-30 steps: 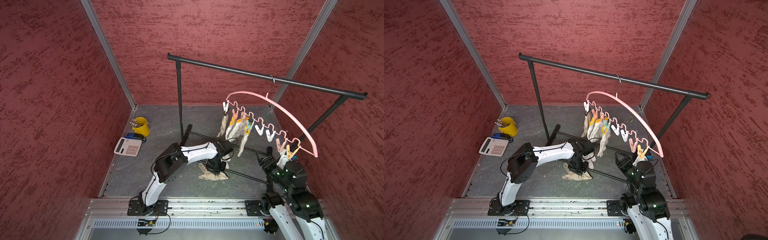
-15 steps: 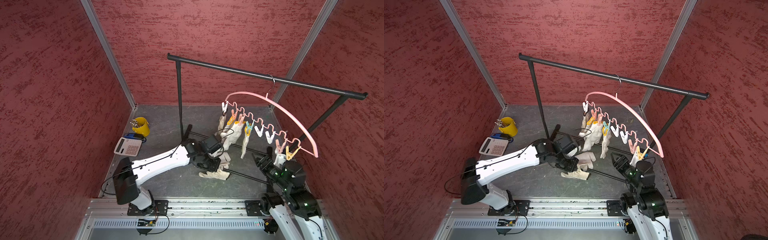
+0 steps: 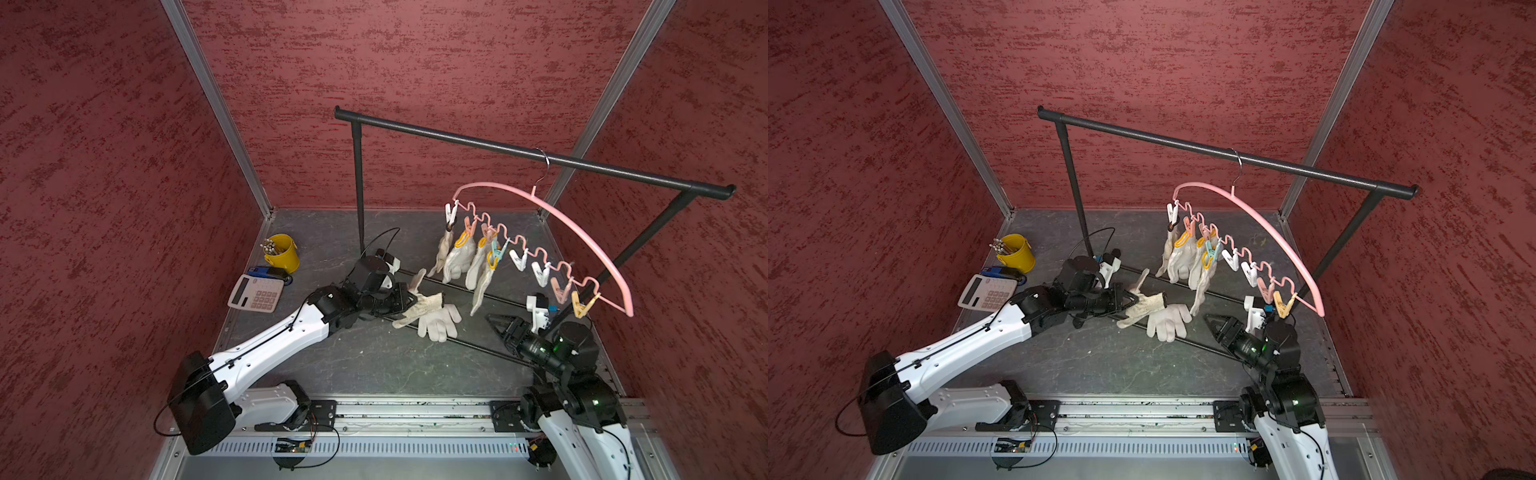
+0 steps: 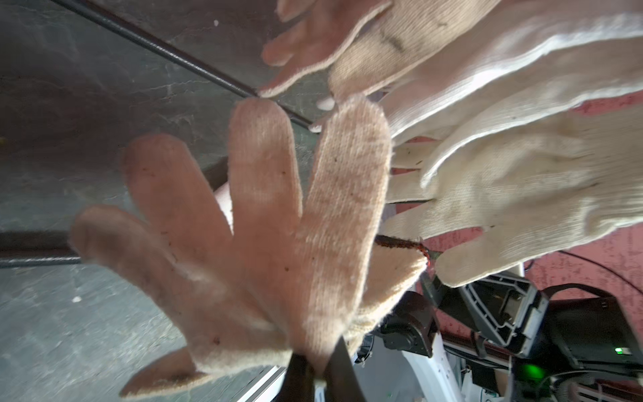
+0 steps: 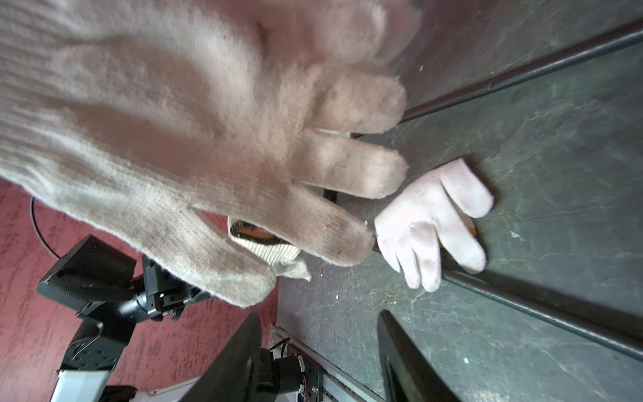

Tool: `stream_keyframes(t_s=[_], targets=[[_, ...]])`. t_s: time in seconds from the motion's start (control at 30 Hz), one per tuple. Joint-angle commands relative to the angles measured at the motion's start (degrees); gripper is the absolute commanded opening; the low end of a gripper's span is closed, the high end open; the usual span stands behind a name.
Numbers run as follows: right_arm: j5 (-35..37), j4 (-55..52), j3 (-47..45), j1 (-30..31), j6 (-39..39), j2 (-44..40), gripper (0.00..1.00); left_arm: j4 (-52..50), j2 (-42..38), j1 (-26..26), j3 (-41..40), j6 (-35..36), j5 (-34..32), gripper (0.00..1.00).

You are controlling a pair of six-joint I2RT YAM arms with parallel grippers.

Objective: Clip the gloves onto a hanger to dry
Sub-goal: Pick up the glove from the center of the board.

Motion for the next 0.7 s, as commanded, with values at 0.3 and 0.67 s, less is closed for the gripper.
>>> stream_keyframes(t_s=[0.3, 0.67], targets=[[-7.89, 18.36, -6.84, 0.02, 7.54, -7.81, 0.52, 29.39, -2.76, -1.51, -9.14, -25.07, 0.76, 0.00], [-11.89, 24.61, -4.26, 0.27, -0.41, 2.44, 0.51, 34.32, 0.81, -4.92, -11.14, -33.34, -1.80, 0.00]])
